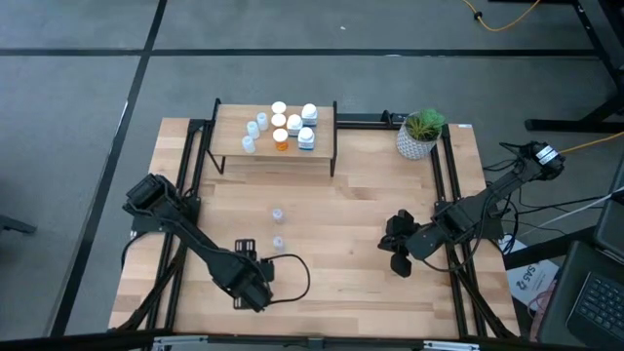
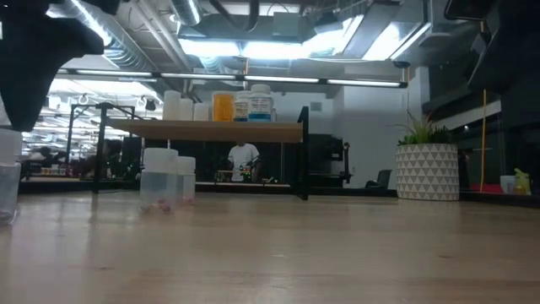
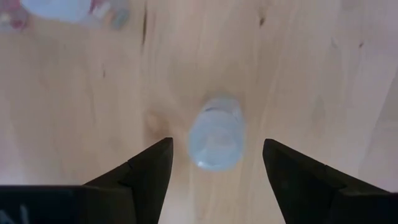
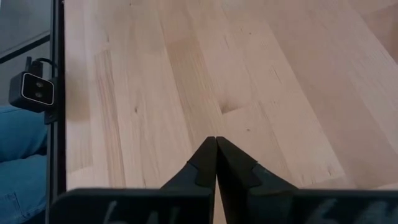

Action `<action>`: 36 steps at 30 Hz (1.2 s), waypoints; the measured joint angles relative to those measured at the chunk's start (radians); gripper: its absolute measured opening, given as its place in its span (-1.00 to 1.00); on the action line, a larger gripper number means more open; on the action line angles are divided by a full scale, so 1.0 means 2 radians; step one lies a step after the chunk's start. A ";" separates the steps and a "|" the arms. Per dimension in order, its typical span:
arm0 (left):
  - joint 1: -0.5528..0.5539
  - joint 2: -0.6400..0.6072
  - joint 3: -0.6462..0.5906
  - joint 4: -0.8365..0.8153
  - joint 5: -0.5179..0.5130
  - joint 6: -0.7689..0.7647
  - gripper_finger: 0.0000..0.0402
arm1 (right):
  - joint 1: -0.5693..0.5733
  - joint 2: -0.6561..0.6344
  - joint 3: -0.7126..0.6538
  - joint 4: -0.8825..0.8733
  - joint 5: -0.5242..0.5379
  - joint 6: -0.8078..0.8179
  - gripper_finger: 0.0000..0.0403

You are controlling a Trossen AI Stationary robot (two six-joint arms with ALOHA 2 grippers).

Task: Pick and place medicine bottles onto shelf by color
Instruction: Put the transparent pill bottle on the shelf

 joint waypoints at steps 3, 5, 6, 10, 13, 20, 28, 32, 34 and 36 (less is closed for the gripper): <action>0.000 0.000 0.000 0.012 -0.008 0.000 0.21 | 0.000 0.000 0.000 0.001 0.000 0.000 -0.93; 0.000 0.000 0.000 0.013 -0.012 0.000 0.21 | 0.000 0.000 0.000 0.001 0.000 0.000 -0.93; 0.000 0.000 0.000 0.014 -0.013 0.000 0.21 | 0.000 0.000 0.000 0.001 0.000 0.000 -0.93; 0.000 0.000 0.000 0.019 -0.017 -0.003 0.21 | 0.000 0.000 0.000 0.001 0.000 0.000 -0.93; 0.000 0.000 0.000 0.020 -0.023 -0.003 0.21 | 0.000 0.000 0.000 0.001 0.000 0.000 -0.93; -0.002 0.020 0.000 0.015 -0.014 0.000 0.21 | 0.000 0.000 0.000 0.002 0.000 0.000 -0.93; -0.002 0.023 0.000 0.012 -0.005 0.000 0.20 | 0.000 0.000 0.000 0.002 0.000 0.000 -0.93; -0.002 0.023 0.000 0.013 -0.004 0.000 0.09 | 0.000 0.000 0.000 0.002 0.000 0.000 -0.93; -0.002 0.024 0.000 0.013 -0.005 0.000 0.01 | 0.000 0.000 0.000 0.002 0.000 0.000 -0.93; -0.002 0.024 0.000 0.013 -0.004 0.000 -0.08 | 0.000 0.000 0.000 0.002 0.000 0.000 -0.93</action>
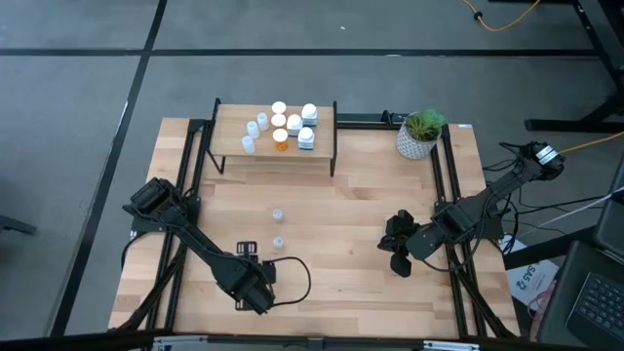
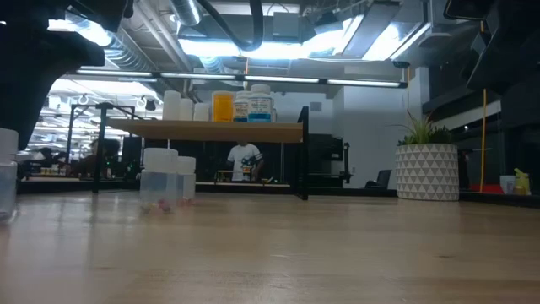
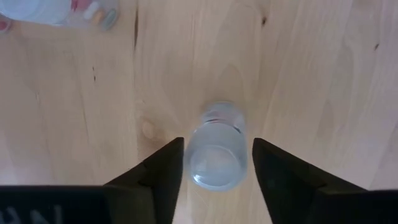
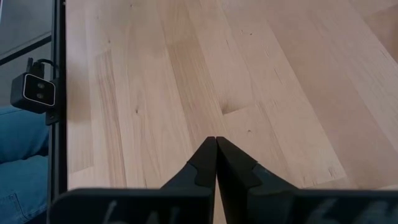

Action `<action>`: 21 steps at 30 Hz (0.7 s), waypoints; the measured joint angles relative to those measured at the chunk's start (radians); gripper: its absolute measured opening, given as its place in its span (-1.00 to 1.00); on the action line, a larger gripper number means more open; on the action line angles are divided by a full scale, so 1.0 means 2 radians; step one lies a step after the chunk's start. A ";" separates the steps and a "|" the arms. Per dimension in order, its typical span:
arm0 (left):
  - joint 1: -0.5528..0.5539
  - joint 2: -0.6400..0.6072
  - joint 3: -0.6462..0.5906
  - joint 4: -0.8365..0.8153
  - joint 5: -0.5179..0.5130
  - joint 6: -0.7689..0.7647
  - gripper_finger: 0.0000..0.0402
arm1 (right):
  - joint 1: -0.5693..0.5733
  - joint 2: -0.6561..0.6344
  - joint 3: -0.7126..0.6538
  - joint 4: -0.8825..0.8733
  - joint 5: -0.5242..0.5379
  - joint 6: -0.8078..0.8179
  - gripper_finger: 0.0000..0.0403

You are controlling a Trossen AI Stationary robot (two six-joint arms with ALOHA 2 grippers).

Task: Pick and place medicine bottles onto shelf by color
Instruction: Put the transparent pill bottle on the shelf

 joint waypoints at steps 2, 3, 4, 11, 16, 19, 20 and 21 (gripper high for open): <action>0.000 0.000 0.000 0.000 0.000 0.000 -0.17 | 0.000 0.000 0.000 0.000 0.000 0.000 -0.93; 0.000 0.000 0.000 0.000 0.000 0.000 -0.21 | 0.000 0.000 0.000 0.000 0.000 0.000 -0.93; 0.000 0.000 0.000 0.000 0.000 0.000 -0.25 | 0.000 0.000 0.000 0.000 0.000 0.000 -0.93; 0.009 -0.007 0.000 -0.005 0.011 0.010 -0.38 | 0.000 0.000 0.000 0.000 0.000 0.000 -0.93; 0.035 -0.038 0.030 -0.084 0.028 0.049 -0.39 | 0.000 0.000 0.000 0.000 0.000 0.000 -0.93; 0.060 -0.066 0.059 -0.145 0.021 0.070 -0.39 | 0.000 0.000 0.000 0.000 0.000 0.000 -0.93; 0.069 -0.075 0.068 -0.161 0.013 0.076 -0.39 | 0.000 0.000 0.000 0.000 0.000 0.000 -0.93; 0.081 -0.086 0.077 -0.174 0.004 0.081 -0.39 | 0.000 0.000 0.000 0.000 0.000 0.000 -0.93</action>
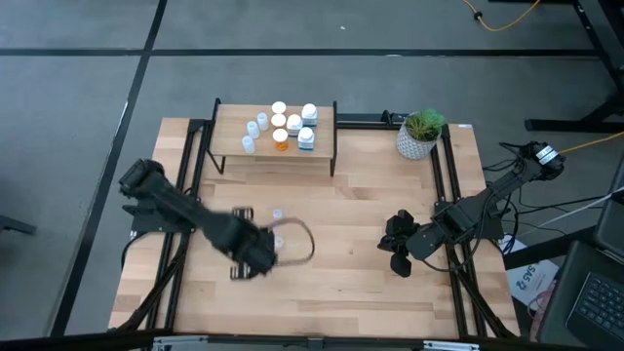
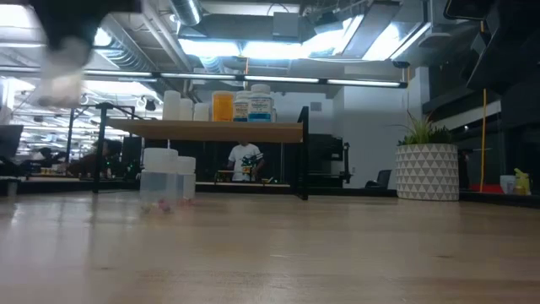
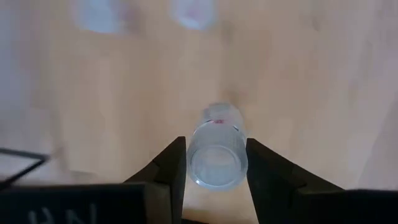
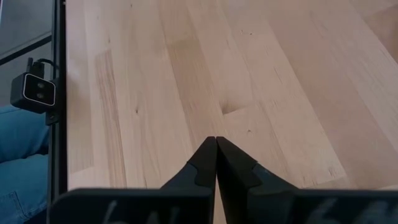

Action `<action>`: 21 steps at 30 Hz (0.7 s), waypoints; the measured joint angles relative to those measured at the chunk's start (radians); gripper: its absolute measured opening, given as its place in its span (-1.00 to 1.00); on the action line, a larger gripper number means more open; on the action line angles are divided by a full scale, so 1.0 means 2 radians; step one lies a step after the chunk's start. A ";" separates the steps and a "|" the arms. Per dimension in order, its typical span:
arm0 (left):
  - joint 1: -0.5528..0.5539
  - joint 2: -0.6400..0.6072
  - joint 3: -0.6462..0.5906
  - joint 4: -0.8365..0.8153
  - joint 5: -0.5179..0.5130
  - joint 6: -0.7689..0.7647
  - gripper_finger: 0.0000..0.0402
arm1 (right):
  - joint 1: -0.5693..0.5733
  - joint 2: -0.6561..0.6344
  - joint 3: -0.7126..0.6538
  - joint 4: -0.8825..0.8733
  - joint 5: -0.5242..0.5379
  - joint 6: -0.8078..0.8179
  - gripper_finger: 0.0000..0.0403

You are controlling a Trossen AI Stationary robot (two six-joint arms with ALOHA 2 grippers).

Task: Pick and place medicine bottles onto shelf by color
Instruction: Put the transparent pill bottle on the shelf

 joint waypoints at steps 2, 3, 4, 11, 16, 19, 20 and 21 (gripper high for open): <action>0.024 -0.024 0.013 -0.023 -0.018 0.010 -0.40 | 0.000 0.000 0.000 0.000 0.000 -0.002 -0.93; 0.038 -0.035 0.018 -0.032 -0.029 0.011 -0.40 | 0.000 0.000 0.000 0.000 0.000 -0.002 -0.93; 0.052 -0.048 0.021 -0.041 -0.042 0.012 -0.40 | 0.000 0.000 0.000 0.000 0.000 -0.003 -0.93; 0.166 -0.130 0.024 -0.053 -0.118 0.055 -0.40 | 0.000 0.000 0.000 -0.001 0.000 -0.026 -0.93; 0.253 -0.164 0.024 -0.051 -0.174 0.090 -0.40 | 0.000 0.000 0.000 -0.001 0.000 -0.026 -0.93; 0.304 -0.177 0.024 -0.041 -0.225 0.105 -0.40 | 0.000 0.000 0.000 -0.001 0.000 -0.027 -0.93; 0.323 -0.179 0.024 -0.037 -0.235 0.113 -0.40 | 0.000 0.000 0.000 -0.001 0.000 -0.027 -0.93; 0.343 -0.180 0.024 -0.031 -0.241 0.123 -0.40 | 0.000 0.000 0.000 -0.001 0.000 -0.028 -0.93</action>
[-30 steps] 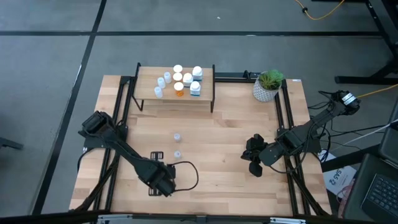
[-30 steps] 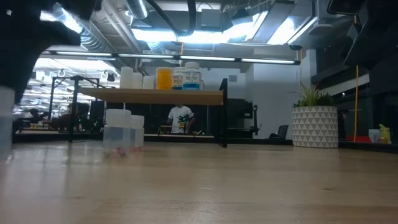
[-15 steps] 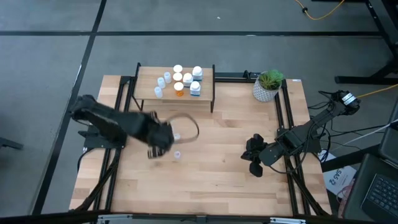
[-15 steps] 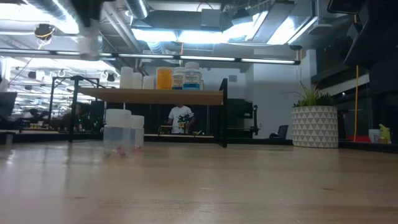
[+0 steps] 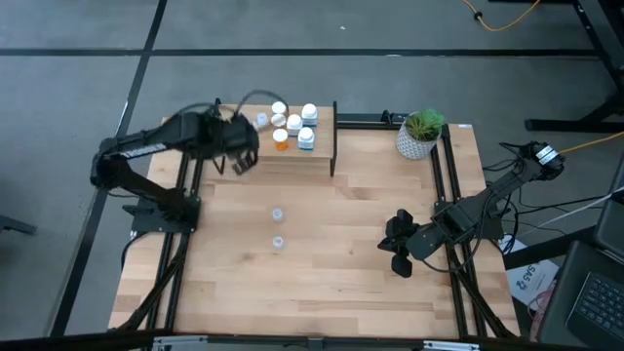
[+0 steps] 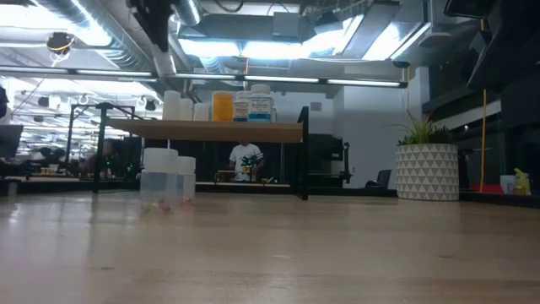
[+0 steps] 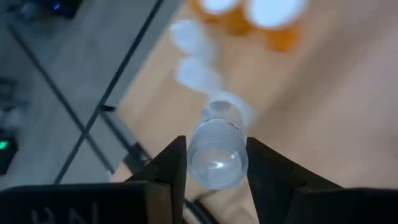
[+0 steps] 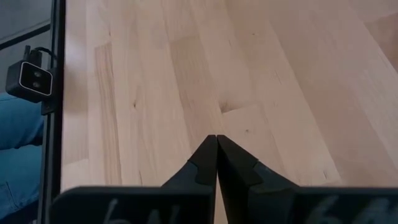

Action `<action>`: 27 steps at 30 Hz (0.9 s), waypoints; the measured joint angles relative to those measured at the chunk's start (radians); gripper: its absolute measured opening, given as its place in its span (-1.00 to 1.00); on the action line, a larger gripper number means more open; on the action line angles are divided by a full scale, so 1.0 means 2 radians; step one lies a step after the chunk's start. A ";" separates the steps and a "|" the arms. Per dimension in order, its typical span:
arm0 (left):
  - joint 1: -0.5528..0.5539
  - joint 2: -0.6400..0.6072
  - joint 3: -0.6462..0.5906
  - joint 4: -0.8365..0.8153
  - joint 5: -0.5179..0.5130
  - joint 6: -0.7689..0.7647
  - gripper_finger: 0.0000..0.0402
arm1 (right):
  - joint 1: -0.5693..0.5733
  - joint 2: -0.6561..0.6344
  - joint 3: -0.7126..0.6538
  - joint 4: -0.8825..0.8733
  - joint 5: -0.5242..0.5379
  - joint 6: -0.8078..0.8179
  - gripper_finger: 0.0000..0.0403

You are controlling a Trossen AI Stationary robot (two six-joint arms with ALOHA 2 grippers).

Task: Pick and place medicine bottles onto shelf by color
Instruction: Put the transparent pill bottle on the shelf

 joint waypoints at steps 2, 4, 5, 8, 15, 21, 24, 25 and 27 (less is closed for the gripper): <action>0.043 0.001 0.000 0.019 -0.001 0.024 -0.40 | 0.000 0.000 0.000 0.000 0.000 -0.001 -0.93; 0.084 0.001 0.000 0.044 0.000 0.053 -0.40 | 0.000 0.000 0.000 0.000 0.000 -0.001 -0.93; 0.104 0.001 0.000 0.061 0.004 0.067 -0.40 | 0.000 0.000 0.000 0.000 0.000 -0.001 -0.93; 0.160 0.005 0.000 0.122 0.033 0.106 -0.40 | 0.000 0.000 0.000 0.000 0.000 -0.001 -0.93; 0.293 0.008 0.000 0.134 0.131 0.137 -0.40 | 0.000 0.000 -0.012 0.006 0.000 0.000 -0.93; 0.348 0.038 -0.001 0.128 0.144 0.147 -0.40 | 0.000 0.000 -0.021 0.001 0.000 0.000 -0.93; 0.354 0.056 0.000 0.128 0.145 0.150 -0.40 | -0.002 0.000 -0.021 0.001 -0.001 -0.001 -0.93; 0.354 0.065 0.000 0.126 0.149 0.150 -0.40 | -0.003 0.000 -0.021 0.001 -0.002 -0.001 -0.93; 0.353 0.081 0.000 0.119 0.159 0.151 -0.40 | -0.007 0.000 -0.021 0.001 -0.012 -0.001 -0.93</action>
